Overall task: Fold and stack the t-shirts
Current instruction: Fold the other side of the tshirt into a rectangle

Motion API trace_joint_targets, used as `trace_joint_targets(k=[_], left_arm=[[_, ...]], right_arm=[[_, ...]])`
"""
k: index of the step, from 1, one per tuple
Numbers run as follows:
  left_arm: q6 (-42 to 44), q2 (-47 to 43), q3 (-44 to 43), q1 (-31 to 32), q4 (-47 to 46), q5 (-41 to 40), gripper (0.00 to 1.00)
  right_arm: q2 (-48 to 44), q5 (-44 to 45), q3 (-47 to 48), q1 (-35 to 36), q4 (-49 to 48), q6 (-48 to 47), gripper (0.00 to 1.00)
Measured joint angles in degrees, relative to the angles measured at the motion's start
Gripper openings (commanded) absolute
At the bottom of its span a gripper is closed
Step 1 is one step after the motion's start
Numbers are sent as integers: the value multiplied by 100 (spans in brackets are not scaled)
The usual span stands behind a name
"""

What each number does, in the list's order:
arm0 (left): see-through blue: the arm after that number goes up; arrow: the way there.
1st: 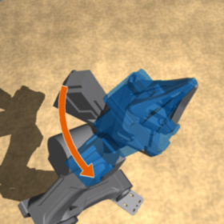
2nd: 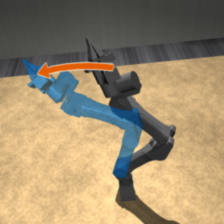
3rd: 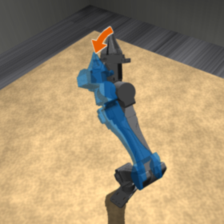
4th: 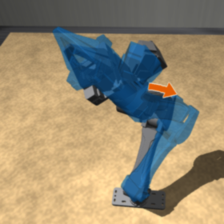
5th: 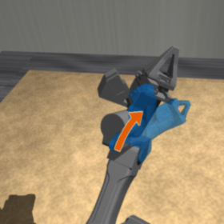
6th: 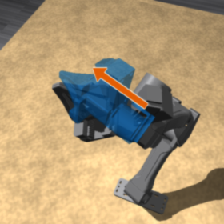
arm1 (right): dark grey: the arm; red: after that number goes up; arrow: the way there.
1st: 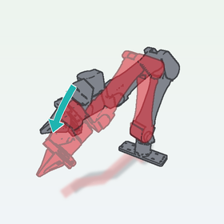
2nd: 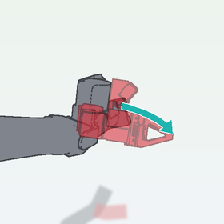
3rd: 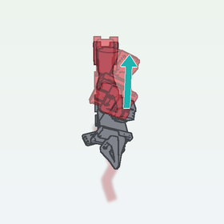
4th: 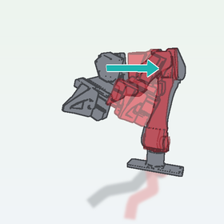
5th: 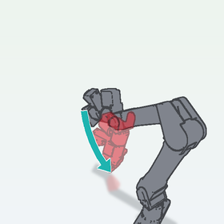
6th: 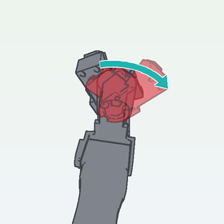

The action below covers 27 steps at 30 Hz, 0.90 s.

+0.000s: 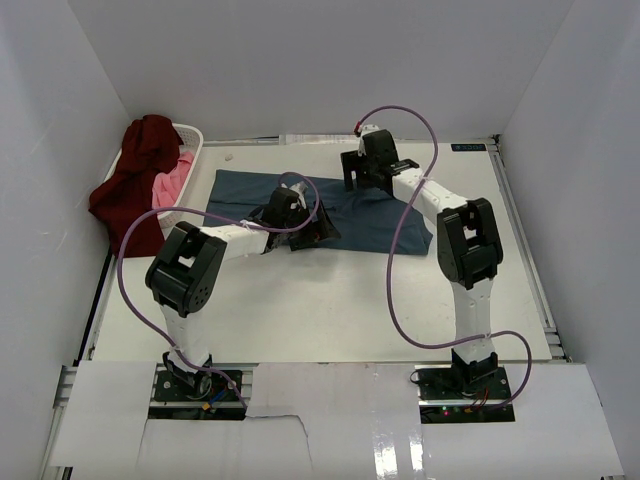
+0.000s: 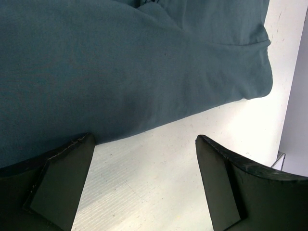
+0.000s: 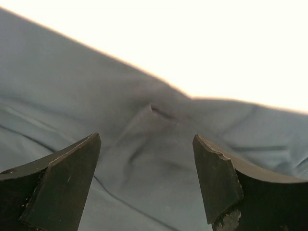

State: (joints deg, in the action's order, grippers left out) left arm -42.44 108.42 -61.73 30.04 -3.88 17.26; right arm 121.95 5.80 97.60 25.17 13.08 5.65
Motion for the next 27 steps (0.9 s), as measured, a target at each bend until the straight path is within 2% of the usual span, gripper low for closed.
trace_joint_targets(k=[6, 7, 10, 16, 27], left_arm=[[0, -11, 28, 37, -42, -9, 98], [0, -17, 42, 44, -48, -13, 98], [2, -42, 66, 61, -46, -28, 98], [0, -74, 107, 83, -44, -37, 98], [-33, -85, 140, 83, -81, -37, 98]], right_arm=[[109, -109, 472, 0, -190, 0, 77], [186, -142, 601, 0, -131, 22, 69], [426, -205, 968, 0, 101, 195, 59], [916, -90, 1816, 4, 970, 861, 56], [1058, 308, 2708, 46, 2330, 1814, 51]])
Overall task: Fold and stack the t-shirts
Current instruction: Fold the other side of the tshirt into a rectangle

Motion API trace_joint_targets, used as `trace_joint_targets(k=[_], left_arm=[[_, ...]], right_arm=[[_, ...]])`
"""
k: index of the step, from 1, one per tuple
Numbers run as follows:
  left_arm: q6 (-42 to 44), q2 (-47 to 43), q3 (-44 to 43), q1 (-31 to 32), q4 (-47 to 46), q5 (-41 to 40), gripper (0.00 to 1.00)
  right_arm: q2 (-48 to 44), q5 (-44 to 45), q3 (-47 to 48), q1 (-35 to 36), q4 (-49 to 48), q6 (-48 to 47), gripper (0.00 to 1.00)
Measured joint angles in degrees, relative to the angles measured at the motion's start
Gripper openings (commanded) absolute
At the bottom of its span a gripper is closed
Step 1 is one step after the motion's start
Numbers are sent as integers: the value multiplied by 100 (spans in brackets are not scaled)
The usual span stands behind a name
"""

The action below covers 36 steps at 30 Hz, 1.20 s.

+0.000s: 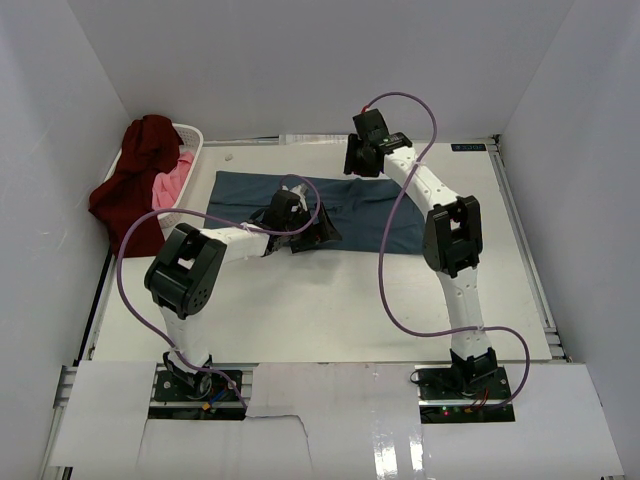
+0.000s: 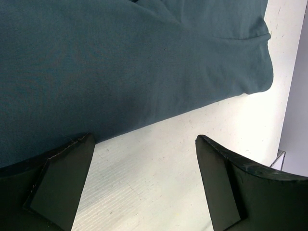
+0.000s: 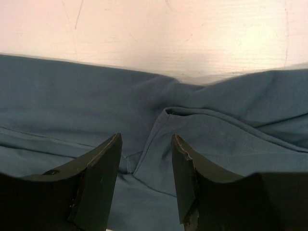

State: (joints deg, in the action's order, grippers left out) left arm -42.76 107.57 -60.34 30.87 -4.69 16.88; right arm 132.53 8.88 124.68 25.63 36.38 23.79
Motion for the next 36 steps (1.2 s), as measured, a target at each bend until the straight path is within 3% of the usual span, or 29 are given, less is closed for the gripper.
trace_joint_targets(k=[20, 24, 33, 36], left_arm=[[-15, -63, 101, 17, -48, -4, 98], [-11, -63, 101, 17, -48, -4, 98], [24, -63, 101, 22, -48, -4, 98], [31, -63, 101, 22, -46, -2, 98]], right_arm=[[595, -44, 15, -2, 275, 238, 49], [597, -44, 15, -7, 225, 216, 35], [636, -138, 15, -50, 72, 214, 35], [684, -153, 15, -68, 72, 214, 39]])
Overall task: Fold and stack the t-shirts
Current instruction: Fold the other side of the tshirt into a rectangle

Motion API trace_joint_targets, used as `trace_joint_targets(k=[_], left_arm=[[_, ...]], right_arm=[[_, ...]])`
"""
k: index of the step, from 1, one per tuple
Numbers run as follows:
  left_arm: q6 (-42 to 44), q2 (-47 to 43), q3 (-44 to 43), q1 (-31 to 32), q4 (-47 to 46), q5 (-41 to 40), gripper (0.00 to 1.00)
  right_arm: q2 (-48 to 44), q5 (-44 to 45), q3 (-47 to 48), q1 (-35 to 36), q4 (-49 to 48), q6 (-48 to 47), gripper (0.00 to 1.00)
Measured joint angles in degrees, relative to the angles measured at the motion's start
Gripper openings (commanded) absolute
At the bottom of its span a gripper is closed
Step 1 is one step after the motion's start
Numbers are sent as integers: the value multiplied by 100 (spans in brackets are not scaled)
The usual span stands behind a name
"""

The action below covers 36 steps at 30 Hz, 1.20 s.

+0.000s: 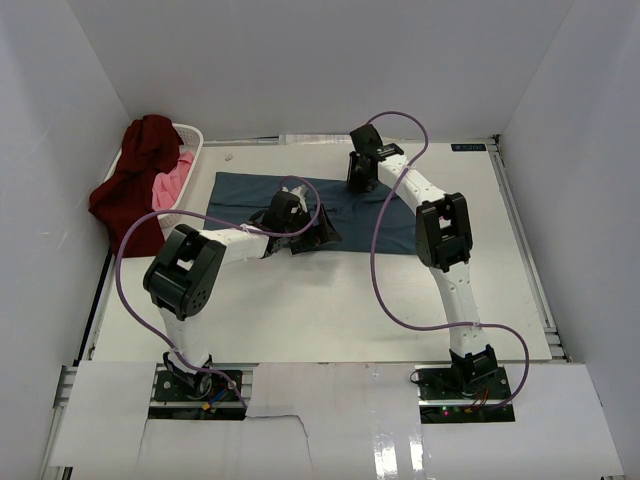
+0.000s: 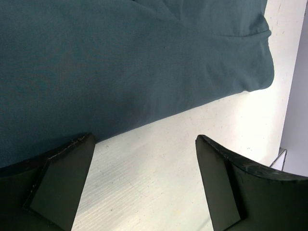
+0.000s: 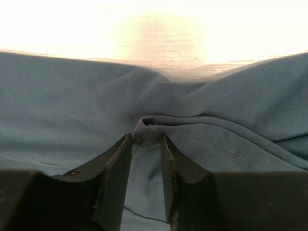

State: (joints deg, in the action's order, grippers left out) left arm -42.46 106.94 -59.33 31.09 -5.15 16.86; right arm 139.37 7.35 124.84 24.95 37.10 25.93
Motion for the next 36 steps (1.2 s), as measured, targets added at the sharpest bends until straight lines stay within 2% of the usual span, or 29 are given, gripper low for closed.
trace_joint_targets(k=[2, 5, 6, 7, 10, 12, 15, 23, 36], left_arm=[[0, 0, 0, 0, 0, -2, 98], [2, 0, 0, 0, -2, -2, 98], [0, 0, 0, 0, 0, -2, 98], [0, 0, 0, 0, -2, -2, 98], [0, 0, 0, 0, -2, -2, 98], [0, 0, 0, 0, 0, -2, 98], [2, 0, 0, 0, 0, -4, 98], [2, 0, 2, 2, -2, -4, 98], [0, 0, 2, 2, -4, -4, 98]], right_arm=[[26, -2, 0, -13, 0, -4, 39], [50, -2, 0, -20, 0, -24, 33], [52, -2, 0, -20, -2, -35, 27], [57, 0, 0, -20, 0, -52, 24], [57, -4, 0, -20, -24, -68, 22], [57, -9, -2, -20, -74, -76, 15], [57, -63, -4, -20, -166, -92, 12], [7, -321, -632, -24, -837, -289, 11], [-15, -883, -730, -50, -1257, -570, 11]])
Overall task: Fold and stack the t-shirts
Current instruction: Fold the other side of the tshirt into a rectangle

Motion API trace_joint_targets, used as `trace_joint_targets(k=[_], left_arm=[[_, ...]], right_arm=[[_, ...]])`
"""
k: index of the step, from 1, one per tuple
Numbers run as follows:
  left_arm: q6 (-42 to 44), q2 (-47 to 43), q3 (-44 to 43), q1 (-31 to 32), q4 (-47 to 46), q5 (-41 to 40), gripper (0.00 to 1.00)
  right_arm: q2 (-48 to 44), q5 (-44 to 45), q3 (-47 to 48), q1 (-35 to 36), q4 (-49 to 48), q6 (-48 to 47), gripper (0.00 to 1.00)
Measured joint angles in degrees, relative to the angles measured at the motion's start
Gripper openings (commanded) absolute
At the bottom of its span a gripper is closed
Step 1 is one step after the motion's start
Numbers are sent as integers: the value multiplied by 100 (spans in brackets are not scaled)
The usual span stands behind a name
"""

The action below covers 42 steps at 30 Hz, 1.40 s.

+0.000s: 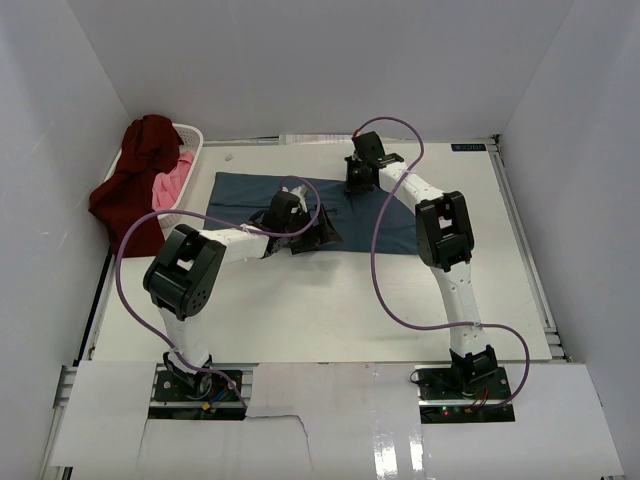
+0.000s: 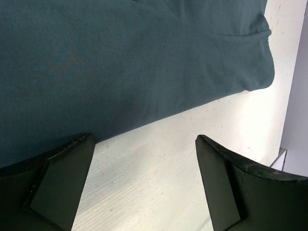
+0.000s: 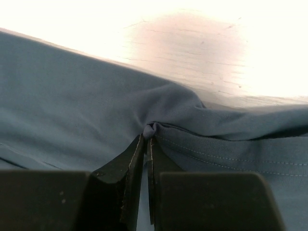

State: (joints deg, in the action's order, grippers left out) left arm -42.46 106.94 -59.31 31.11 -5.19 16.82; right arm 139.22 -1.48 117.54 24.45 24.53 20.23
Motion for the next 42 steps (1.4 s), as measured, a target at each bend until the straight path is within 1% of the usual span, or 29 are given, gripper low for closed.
trace_joint_targets(k=[3, 5, 6, 7, 8, 9, 11, 14, 17, 19, 20, 22, 27, 31, 34, 36, 37, 38, 39, 40, 41, 42], left_arm=[[2, 0, 0, 0, 0, 0, 98], [2, 0, 0, 0, 0, 2, 98], [2, 0, 0, 0, 0, 2, 98], [2, 0, 0, 0, 0, 2, 98], [2, 0, 0, 0, 0, 2, 98], [2, 2, 0, 0, 0, 2, 98], [2, 0, 0, 0, 0, 2, 98], [2, 2, 0, 0, 0, 4, 98], [0, 2, 0, 0, 0, 9, 98], [0, 2, 0, 9, 0, 11, 98], [0, 2, 0, 15, 0, 11, 98], [0, 2, -4, 50, 2, 11, 98], [2, 2, -63, 201, 109, 11, 98], [87, -24, -254, 275, 538, -35, 98], [273, -92, -629, 232, 1174, -116, 98], [404, -186, -966, 59, 1488, -33, 98], [466, -256, -1128, -98, 1606, 37, 98], [540, -330, -1287, -273, 1714, 63, 98], [629, -407, -1462, -518, 1814, 74, 98], [750, -468, -1644, -789, 1974, 101, 98], [796, -492, -1838, -1051, 2024, 101, 98], [890, -492, -2052, -1355, 2138, 101, 98]], right_arm=[[0, -96, -24, 0, -87, -55, 11], [0, -164, -26, 0, -142, -103, 16], [0, -186, -28, 0, -168, -118, 24], [0, -205, -28, 0, -199, -131, 41], [0, -227, -28, 0, -227, -120, 52], [0, -245, -31, 0, -254, -151, 57], [0, -258, -35, 0, -304, -214, 63], [-46, -214, -136, 2, -450, -284, 65], [-240, -151, -450, 4, -608, -350, 65], [-566, -92, -977, 0, -894, -428, 66], [-754, -55, -1226, 0, -1005, -452, 69], [-1134, -15, -1683, -2, -1261, -525, 69], [-2059, -22, -2415, -13, -2022, -697, 69], [-2905, 0, -3128, -26, -2583, -734, 67], [-3373, 164, -3427, -39, -2562, -719, 66], [-3611, 304, -3598, -44, -2404, -691, 64], [-3720, 363, -3703, -46, -2312, -671, 57], [-3818, 420, -3823, -46, -2179, -651, 48], [-3923, 468, -3978, -46, -2052, -610, 37], [-4026, 511, -4159, -48, -1954, -577, 14], [-4105, 553, -4321, -48, -1821, -511, 8], [-4186, 614, -4511, -50, -1714, -435, 8]])
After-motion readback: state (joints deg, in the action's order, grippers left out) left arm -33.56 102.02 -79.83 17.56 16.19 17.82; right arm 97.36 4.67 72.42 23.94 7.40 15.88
